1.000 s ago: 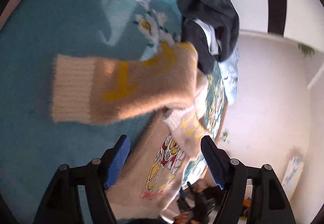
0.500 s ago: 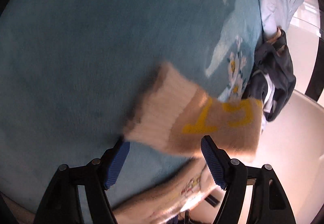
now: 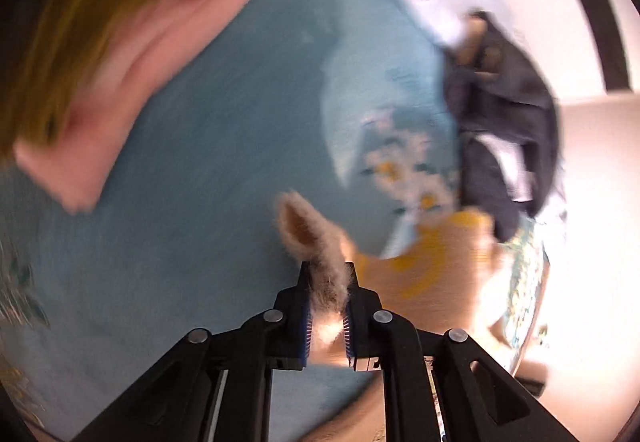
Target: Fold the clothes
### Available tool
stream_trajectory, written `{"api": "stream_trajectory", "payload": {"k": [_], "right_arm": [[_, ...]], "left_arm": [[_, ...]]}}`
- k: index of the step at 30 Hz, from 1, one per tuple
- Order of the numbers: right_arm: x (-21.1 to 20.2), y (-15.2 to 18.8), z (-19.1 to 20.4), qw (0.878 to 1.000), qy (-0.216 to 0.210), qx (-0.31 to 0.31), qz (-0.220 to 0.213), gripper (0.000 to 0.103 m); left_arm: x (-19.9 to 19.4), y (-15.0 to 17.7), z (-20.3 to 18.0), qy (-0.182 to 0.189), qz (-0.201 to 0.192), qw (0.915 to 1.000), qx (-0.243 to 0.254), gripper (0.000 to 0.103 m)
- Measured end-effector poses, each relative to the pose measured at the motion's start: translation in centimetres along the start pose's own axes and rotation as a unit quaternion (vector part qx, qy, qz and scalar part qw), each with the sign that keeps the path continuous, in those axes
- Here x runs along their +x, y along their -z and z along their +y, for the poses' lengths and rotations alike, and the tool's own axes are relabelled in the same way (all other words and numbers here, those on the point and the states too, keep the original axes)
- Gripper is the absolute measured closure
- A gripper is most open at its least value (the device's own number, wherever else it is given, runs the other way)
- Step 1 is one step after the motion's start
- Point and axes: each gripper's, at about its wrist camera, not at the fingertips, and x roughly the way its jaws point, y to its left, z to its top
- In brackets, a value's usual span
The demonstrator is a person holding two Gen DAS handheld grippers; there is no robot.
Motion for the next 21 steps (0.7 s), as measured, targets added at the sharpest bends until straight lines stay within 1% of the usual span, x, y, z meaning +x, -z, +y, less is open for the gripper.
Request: {"api": "stream_trajectory", "payload": {"k": [1,3,5,7,9,11,13,15,18,19,21], "right_arm": [[0.0,-0.1,0.0,1.0,-0.002,0.0,0.001,0.056],[0.1,-0.2,0.0,1.0,-0.006,0.001,0.002,0.056],[0.2,-0.4,-0.2,1.0,-0.012,0.006,0.003,0.056],[0.2,-0.5,-0.4,1.0,-0.02,0.012,0.004,0.056],[0.1,-0.7,-0.6,0.999,-0.029,0.02,0.004,0.056],[0.0,-0.9,-1.0,0.999,-0.042,0.031,0.003,0.056],[-0.2,-1.0,-1.3,0.997,-0.058,0.042,-0.001,0.056],[-0.6,-1.2,-1.5,0.996,-0.075,0.05,-0.008,0.056],[-1.2,-1.5,-1.8,0.993,-0.096,0.06,-0.019,0.056],[-1.3,-1.6,-1.9,0.992,-0.103,0.064,-0.021,0.056],[-1.3,-1.9,-2.1,0.99,-0.116,0.072,-0.021,0.056]], "left_arm": [[-0.1,1.0,-2.1,0.01,-0.002,0.9994,0.034,0.09],[-0.4,2.9,-6.2,0.03,-0.005,0.9944,0.101,0.09],[-0.7,4.9,-10.4,0.05,-0.008,0.9844,0.168,0.09],[-1.0,6.8,-14.5,0.07,-0.012,0.9695,0.234,0.09],[-1.2,8.8,-18.7,0.089,-0.015,0.9498,0.299,0.09],[-1.5,10.7,-22.8,0.108,-0.018,0.9253,0.363,0.09],[-1.8,12.7,-27.0,0.127,-0.021,0.8962,0.425,0.09],[-1.9,14.7,-31.0,0.143,-0.023,0.8637,0.483,0.09],[2.9,20.3,-33.4,0.124,0.026,0.8395,0.528,0.09],[4.3,21.9,-34.0,0.116,0.038,0.8323,0.541,0.09],[7.3,25.5,-35.1,0.095,0.059,0.8151,0.568,0.09]]}}
